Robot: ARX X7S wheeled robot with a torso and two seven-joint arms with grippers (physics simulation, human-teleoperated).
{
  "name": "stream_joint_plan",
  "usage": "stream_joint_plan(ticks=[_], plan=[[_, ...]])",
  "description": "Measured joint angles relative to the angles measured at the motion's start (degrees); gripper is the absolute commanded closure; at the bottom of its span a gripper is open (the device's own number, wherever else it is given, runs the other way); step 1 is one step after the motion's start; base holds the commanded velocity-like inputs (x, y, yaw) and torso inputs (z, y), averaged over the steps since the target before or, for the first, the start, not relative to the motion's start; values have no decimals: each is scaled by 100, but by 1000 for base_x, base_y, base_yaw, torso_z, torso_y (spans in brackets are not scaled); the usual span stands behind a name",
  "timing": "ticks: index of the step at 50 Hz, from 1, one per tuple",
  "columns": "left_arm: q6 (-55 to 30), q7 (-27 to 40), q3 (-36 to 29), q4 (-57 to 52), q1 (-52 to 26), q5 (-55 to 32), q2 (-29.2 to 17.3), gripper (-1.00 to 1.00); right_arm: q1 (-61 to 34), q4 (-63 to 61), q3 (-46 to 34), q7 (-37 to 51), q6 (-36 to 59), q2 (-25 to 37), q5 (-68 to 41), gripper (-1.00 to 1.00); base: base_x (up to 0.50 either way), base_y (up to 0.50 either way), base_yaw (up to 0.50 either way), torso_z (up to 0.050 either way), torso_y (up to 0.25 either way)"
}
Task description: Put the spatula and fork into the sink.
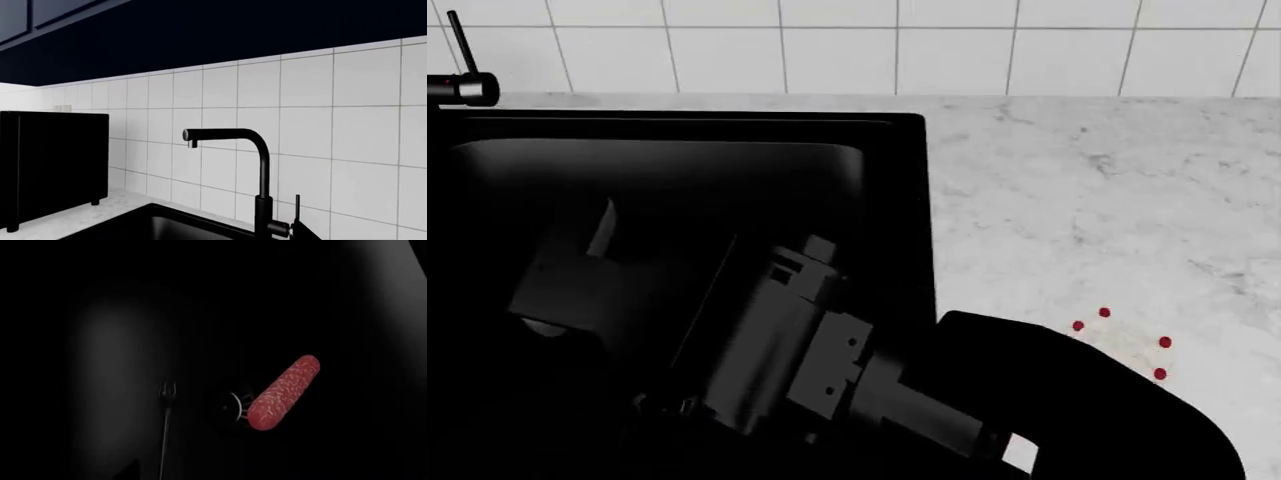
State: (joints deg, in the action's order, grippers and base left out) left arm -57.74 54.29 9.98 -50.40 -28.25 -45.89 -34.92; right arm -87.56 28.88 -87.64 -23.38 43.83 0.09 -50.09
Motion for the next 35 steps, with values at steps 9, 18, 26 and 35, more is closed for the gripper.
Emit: stream_joint_plan(ticks=[9,18,26,35], plan=[[12,22,33,-20,38,-34,-16,-100,-250,95,-29,139,-182,-5,-294,-100,0,0,0,0,0],[2,55,63,-49,53,-79,-38,-100,-778,-89,161,415,-267,201,-771,-100,0,0,0,0,0],[19,64,54,-47,68,-85,-54,-100,-1068,-790,593,980,-192,876,-1298,-100,0,0,0,0,0],[34,61,33,-20,43,-102,-72,-100,-1213,-1879,1189,1807,-118,1830,-1954,-100,0,0,0,0,0]])
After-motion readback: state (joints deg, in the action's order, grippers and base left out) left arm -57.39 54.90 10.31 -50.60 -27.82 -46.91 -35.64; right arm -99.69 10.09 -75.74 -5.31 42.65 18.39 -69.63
